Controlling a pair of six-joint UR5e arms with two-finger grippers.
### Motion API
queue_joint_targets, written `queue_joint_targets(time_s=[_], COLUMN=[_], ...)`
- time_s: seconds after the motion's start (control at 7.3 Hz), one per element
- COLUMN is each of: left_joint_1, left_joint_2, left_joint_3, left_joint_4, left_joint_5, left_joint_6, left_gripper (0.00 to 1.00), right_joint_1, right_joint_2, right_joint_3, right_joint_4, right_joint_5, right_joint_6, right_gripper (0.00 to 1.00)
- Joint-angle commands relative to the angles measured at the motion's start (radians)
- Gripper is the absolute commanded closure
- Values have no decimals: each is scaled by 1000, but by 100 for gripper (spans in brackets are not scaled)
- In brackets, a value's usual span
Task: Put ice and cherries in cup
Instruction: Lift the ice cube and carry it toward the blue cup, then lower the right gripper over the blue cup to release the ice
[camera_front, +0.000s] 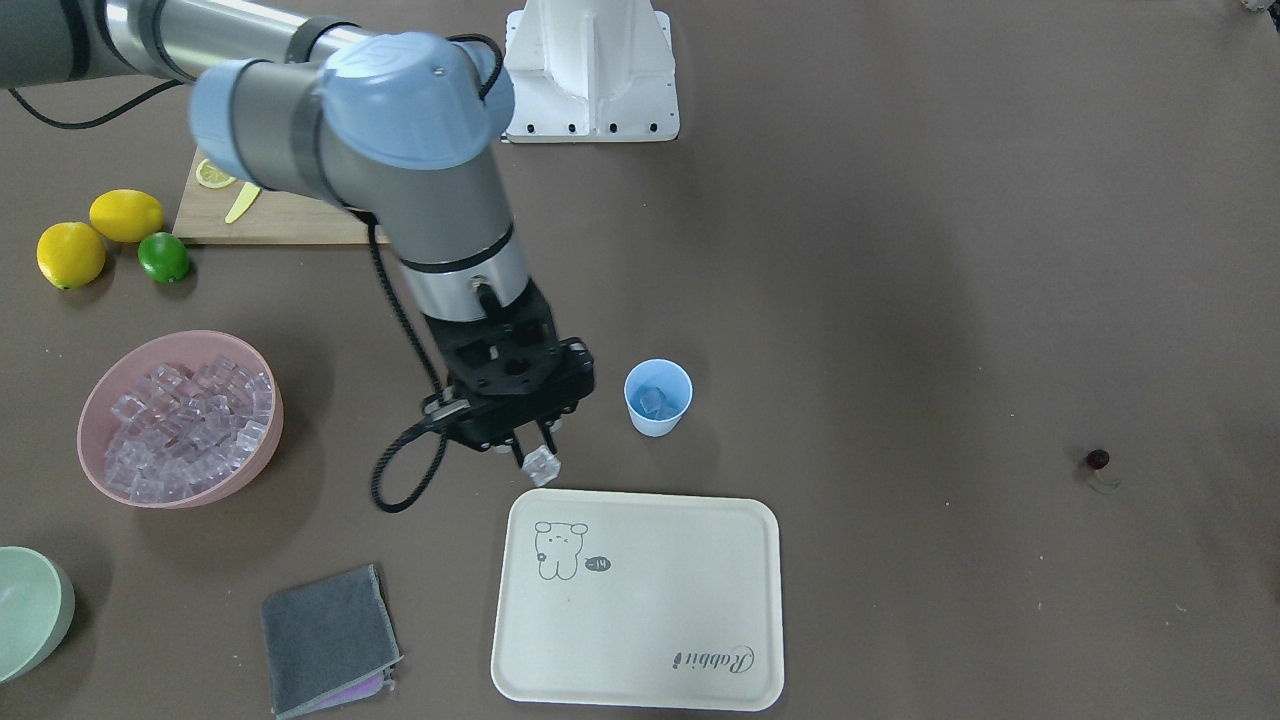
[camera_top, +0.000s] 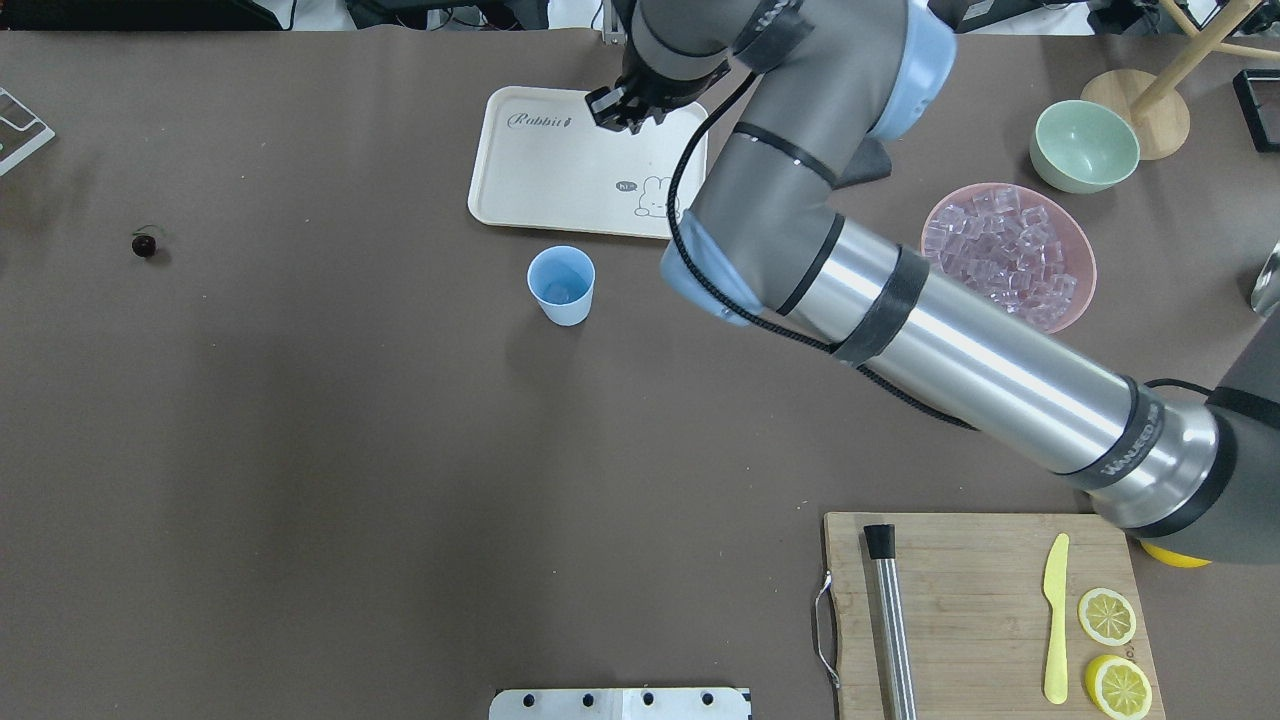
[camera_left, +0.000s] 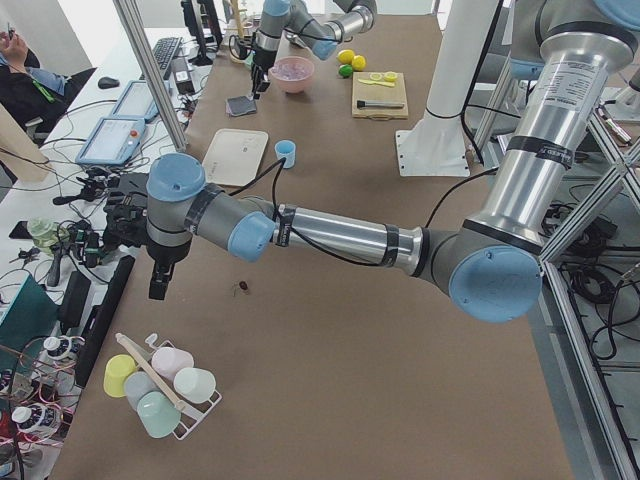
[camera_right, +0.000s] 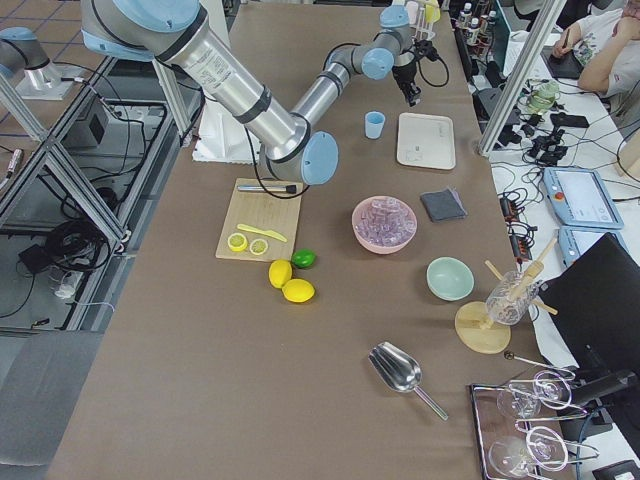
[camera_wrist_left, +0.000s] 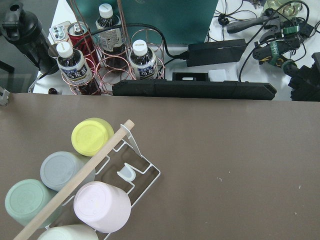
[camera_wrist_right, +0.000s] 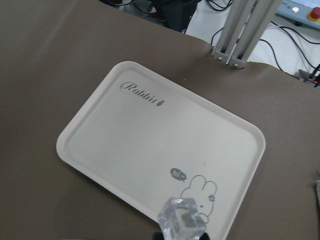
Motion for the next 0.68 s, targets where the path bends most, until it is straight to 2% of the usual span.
queue_joint_targets(time_s=[0.0,0.55], left_joint_1=[0,0], left_joint_2=[3,3], left_joint_3=[7,10], left_joint_4=[0,0], left_joint_5=[0,0], left_joint_6=[1,1], left_gripper=[2,2], right_joint_1=[-104,-177], right_joint_2=[13,7], right_joint_3=[-87,-116], right_joint_4=[124,141], right_joint_5=[-48,-63], right_joint_6=[7,7], right_gripper=[100,100])
